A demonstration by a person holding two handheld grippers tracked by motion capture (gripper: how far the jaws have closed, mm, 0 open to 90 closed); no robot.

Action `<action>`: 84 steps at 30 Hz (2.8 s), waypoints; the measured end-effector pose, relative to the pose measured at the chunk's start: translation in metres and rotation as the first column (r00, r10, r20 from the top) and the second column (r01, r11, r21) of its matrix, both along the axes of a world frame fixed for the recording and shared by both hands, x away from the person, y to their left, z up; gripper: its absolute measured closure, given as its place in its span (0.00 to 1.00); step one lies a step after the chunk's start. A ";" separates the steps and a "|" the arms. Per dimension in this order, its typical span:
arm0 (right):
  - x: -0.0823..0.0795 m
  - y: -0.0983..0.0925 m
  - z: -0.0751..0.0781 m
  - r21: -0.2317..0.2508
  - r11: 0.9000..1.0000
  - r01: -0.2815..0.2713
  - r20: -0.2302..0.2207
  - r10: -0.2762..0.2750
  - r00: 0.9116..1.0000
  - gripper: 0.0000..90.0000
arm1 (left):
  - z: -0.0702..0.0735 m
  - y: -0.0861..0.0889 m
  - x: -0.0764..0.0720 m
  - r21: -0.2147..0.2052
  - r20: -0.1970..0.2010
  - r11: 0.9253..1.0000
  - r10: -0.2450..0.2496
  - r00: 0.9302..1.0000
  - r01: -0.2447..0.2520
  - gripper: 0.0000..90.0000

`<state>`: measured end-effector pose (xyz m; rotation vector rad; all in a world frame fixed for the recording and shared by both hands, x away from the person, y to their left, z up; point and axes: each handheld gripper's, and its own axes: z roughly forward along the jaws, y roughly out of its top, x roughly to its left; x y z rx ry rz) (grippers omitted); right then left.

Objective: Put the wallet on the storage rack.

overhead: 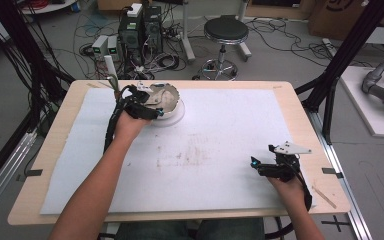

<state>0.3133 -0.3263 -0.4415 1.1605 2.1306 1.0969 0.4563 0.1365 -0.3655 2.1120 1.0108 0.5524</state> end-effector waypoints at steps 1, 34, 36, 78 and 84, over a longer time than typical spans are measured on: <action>0.000 0.000 0.000 0.001 1.000 0.000 0.000 0.000 1.000 0.17 | -0.002 -0.001 0.001 -0.005 0.001 1.000 0.005 1.000 -0.005 0.41; -0.002 0.000 0.000 0.002 1.000 -0.005 0.003 0.005 1.000 0.17 | -0.005 -0.019 0.029 0.066 -0.050 0.998 0.004 0.999 -0.001 0.37; -0.002 0.000 0.000 0.000 1.000 -0.007 0.004 0.007 1.000 0.17 | -0.004 -0.018 0.028 0.072 -0.036 0.997 0.010 0.999 -0.007 0.34; 0.002 0.012 0.002 -0.003 0.999 -0.039 0.008 0.039 0.999 0.17 | 0.021 0.006 -0.048 -0.165 0.113 0.980 -0.094 0.989 0.112 0.17; 0.002 0.014 0.002 -0.003 0.999 -0.042 0.008 0.042 0.999 0.17 | 0.014 0.015 -0.067 -0.213 0.134 0.968 -0.104 0.986 0.131 0.17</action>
